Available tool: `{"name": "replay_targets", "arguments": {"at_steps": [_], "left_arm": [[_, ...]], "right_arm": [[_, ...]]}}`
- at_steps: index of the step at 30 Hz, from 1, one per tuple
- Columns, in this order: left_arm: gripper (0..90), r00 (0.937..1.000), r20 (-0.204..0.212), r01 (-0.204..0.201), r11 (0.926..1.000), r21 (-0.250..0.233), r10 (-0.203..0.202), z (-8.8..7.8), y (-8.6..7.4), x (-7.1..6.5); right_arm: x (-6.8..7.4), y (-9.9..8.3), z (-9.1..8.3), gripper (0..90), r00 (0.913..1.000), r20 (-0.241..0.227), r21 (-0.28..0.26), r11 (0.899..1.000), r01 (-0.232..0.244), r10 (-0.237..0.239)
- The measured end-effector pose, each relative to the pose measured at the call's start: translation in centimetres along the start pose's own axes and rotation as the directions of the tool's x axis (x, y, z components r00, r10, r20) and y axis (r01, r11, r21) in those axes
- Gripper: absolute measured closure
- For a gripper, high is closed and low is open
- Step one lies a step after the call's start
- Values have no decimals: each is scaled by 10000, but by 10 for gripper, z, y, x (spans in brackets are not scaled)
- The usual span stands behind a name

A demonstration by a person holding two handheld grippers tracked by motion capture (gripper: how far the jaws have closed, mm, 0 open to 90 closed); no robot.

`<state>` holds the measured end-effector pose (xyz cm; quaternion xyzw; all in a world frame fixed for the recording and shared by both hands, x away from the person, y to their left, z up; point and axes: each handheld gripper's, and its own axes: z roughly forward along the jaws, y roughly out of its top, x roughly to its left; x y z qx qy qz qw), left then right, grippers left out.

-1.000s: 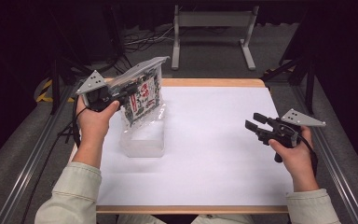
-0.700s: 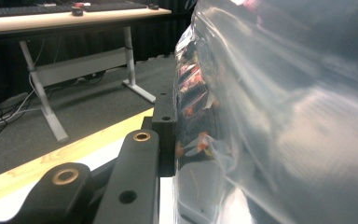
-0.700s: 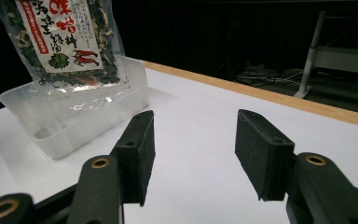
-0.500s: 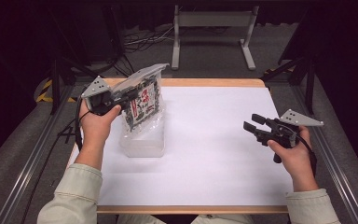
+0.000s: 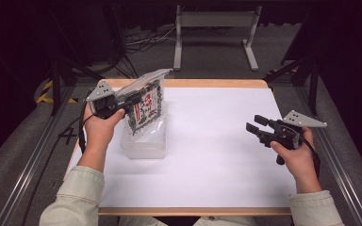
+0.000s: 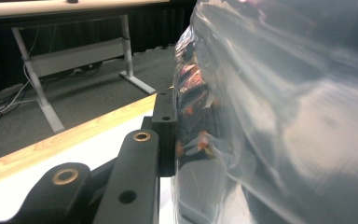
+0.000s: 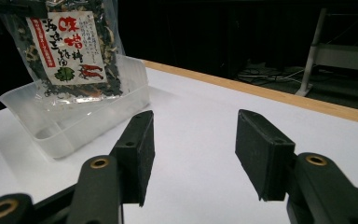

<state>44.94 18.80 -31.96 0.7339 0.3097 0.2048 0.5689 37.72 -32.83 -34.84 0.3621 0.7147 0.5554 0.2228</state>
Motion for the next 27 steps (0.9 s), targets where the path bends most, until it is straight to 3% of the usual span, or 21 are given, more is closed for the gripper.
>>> {"name": "replay_targets", "arguments": {"at_steps": [19,27], "left_arm": [[733,9995,170,255,9988,420,-262,-1,-15,6],[732,9991,239,344,9987,370,-353,-2,-23,7]], "right_arm": [[0,-1,1,475,9999,-46,63,9999,-106,106],[1,-2,3,475,9998,-94,86,9998,-152,153]]}}
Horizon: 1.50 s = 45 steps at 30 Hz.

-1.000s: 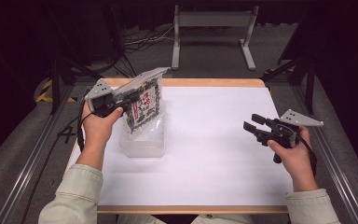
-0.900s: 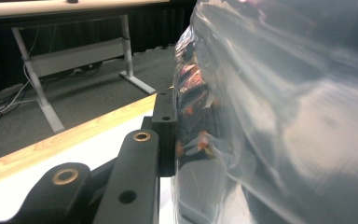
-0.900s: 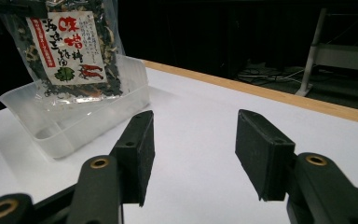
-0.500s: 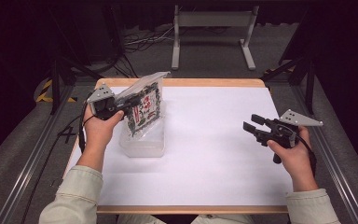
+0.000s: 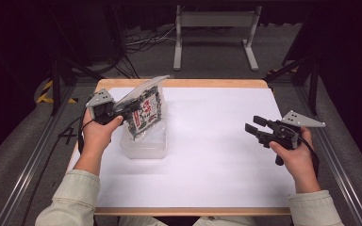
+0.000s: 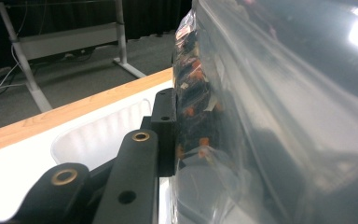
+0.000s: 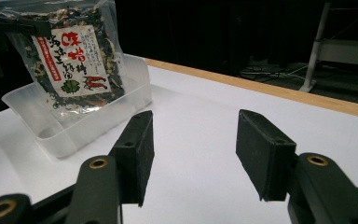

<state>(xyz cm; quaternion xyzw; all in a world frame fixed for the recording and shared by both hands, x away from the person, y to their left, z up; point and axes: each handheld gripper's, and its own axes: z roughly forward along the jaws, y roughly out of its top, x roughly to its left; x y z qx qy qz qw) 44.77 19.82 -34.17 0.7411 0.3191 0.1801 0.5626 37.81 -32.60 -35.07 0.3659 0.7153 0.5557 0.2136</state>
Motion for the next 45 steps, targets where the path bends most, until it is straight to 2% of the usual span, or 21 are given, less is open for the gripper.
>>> {"name": "replay_targets", "arguments": {"at_steps": [2,7,17,18,19,20,21,22,24,26,29,33,37,42,45], "left_arm": [[731,10000,-50,54,10000,-76,-54,0,-1,2],[728,9977,-1,671,9974,-272,-671,-1,-5,13],[706,9976,-46,684,9968,-403,-686,-2,-1,11],[640,9976,-46,684,9968,-403,-686,-2,-1,11],[640,9976,-395,549,9975,-440,-567,-3,0,8],[451,9959,-809,363,9975,-608,-411,-3,2,5],[306,9940,-1053,233,9970,-736,-310,-3,3,3],[227,9932,-1114,248,9959,-872,-345,-4,4,2],[137,9920,-1182,334,9946,-981,-450,-8,5,-1],[90,9922,-1161,342,9947,-970,-455,-11,6,-3],[71,9891,-1450,146,9975,-693,-246,-20,6,-8],[59,9902,-1373,155,9977,-662,-245,-35,4,-14],[50,9911,-1332,-115,9987,-499,48,-53,-1,-21],[48,9932,-1113,-374,9990,-226,347,-70,-13,-31],[49,9939,-1047,-368,9990,-240,341,-80,-22,-35]], "right_arm": [[1,0,1,474,10000,-24,20,10000,18,-18],[0,-1,2,473,10000,-52,30,10000,-19,19],[-2,-2,2,470,10000,2,54,10000,-80,80],[-2,-2,2,470,10000,2,54,10000,-80,80],[-2,-2,2,468,9999,12,45,9999,-109,109],[-3,-2,2,459,9999,37,16,9999,-120,120],[-3,-2,2,450,9999,54,11,9999,-101,101],[-3,-2,3,439,10000,49,-1,10000,-74,74],[-2,-2,4,422,10000,42,-31,10000,-88,89],[-2,-3,4,409,10000,72,-34,10000,-54,54],[-3,-3,3,395,9999,106,-108,9999,-2,3],[-4,-4,-1,363,9998,113,-328,9994,143,-140],[-6,-7,-7,347,9993,216,-443,9985,314,-305],[-9,-11,-13,340,9989,302,-540,9978,382,-366],[-10,-14,-16,333,9984,310,-587,9971,485,-467]]}}
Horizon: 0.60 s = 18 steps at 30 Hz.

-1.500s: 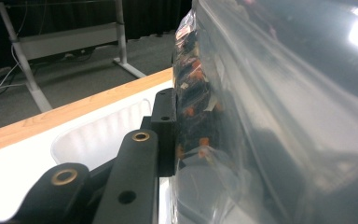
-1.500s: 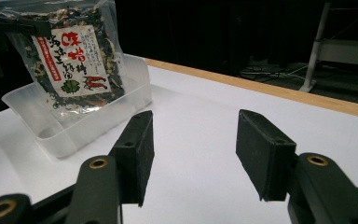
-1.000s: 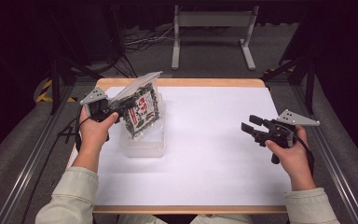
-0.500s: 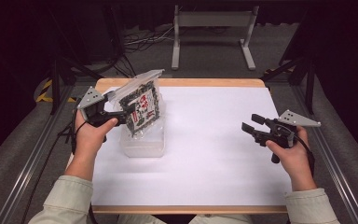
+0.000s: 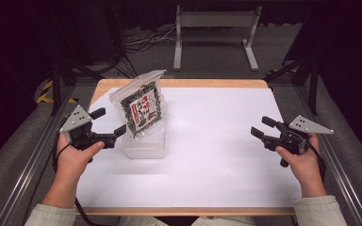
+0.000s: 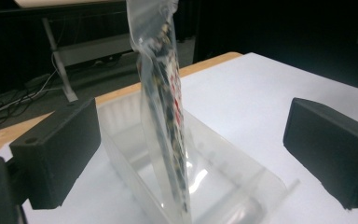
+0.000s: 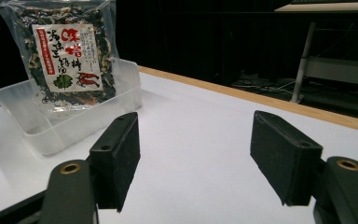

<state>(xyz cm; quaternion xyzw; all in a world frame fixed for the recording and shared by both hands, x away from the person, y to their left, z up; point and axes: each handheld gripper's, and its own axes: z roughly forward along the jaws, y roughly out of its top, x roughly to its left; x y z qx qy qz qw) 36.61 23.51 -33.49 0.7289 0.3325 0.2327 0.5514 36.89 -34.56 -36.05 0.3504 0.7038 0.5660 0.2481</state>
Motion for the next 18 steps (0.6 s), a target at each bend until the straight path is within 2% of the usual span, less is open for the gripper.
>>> {"name": "replay_targets", "arguments": {"at_steps": [6,7,8,9,12,18], "left_arm": [[52,9999,-19,134,9999,89,-134,-12,-18,-2],[52,9997,-27,227,9996,193,-226,-14,-27,-1],[52,9997,-27,227,9996,193,-226,-14,-27,-1],[50,9994,-39,336,9991,258,-335,-15,-36,0],[47,9990,-47,451,9986,286,-450,-16,-44,0],[46,9986,23,525,9975,464,-526,-14,-63,0]], "right_arm": [[-1,-5,-4,329,10000,25,-34,10000,49,-49],[0,-8,-5,327,9999,28,-25,9999,147,-147],[0,-8,-5,327,9999,28,-25,9999,147,-147],[-1,-10,-6,322,10000,21,19,10000,84,-84],[-2,-14,-6,320,10000,21,108,9999,92,-92],[-5,-27,-12,315,10000,6,162,9999,0,0]]}}
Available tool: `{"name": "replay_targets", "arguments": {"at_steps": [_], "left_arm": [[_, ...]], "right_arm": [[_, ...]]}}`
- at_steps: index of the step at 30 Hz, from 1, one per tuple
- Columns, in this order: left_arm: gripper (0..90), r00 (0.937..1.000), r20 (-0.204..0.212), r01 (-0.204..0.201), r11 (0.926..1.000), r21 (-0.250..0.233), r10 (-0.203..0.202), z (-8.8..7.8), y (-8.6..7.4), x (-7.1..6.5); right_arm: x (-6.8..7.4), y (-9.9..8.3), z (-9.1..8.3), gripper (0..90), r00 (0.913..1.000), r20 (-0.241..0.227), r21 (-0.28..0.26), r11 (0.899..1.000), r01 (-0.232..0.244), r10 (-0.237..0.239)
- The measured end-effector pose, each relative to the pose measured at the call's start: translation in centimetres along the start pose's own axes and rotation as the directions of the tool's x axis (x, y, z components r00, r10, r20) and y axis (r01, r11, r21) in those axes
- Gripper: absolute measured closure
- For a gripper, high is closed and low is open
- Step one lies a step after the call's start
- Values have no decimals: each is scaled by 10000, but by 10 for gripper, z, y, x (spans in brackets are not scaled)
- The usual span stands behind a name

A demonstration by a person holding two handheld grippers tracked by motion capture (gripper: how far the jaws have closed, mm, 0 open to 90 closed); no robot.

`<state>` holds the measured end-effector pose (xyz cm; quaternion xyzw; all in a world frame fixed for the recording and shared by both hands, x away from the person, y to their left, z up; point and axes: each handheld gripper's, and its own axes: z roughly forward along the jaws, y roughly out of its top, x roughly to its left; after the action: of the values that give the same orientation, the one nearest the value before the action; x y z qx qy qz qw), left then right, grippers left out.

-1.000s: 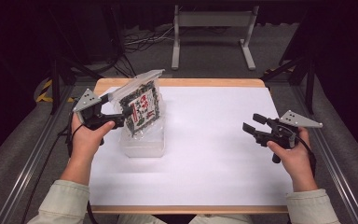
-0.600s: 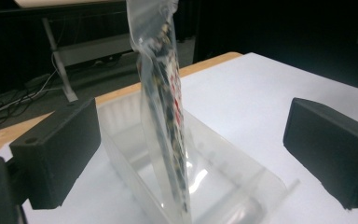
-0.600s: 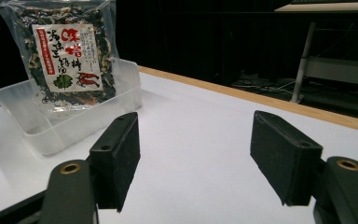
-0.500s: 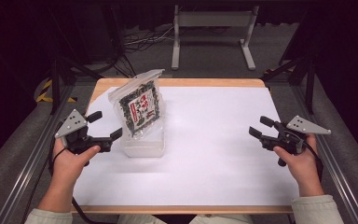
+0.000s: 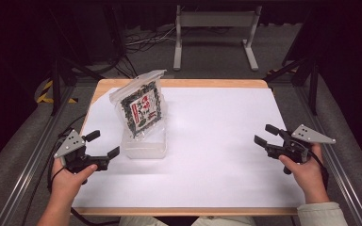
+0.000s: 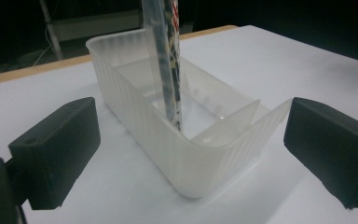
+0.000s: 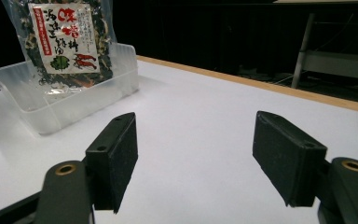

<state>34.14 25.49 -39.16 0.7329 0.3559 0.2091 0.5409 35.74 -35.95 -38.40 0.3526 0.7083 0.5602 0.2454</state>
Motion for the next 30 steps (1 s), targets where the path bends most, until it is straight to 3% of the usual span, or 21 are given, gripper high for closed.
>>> {"name": "replay_targets", "arguments": {"at_steps": [11,15,22,30], "left_arm": [[46,9998,-15,214,9984,529,-214,11,-37,1],[48,10000,-5,47,9964,852,-47,18,-49,-1],[56,9996,243,-148,9945,1035,123,26,-51,-7],[57,9993,146,-371,9925,1169,356,30,-54,-7]], "right_arm": [[-2,-23,-1,308,9997,-49,140,9996,-228,229],[-1,-34,-1,327,9994,-151,235,9993,-300,304],[3,-48,4,338,9977,-388,621,9967,-531,556],[4,-49,7,338,9973,-368,700,9957,-606,633]]}}
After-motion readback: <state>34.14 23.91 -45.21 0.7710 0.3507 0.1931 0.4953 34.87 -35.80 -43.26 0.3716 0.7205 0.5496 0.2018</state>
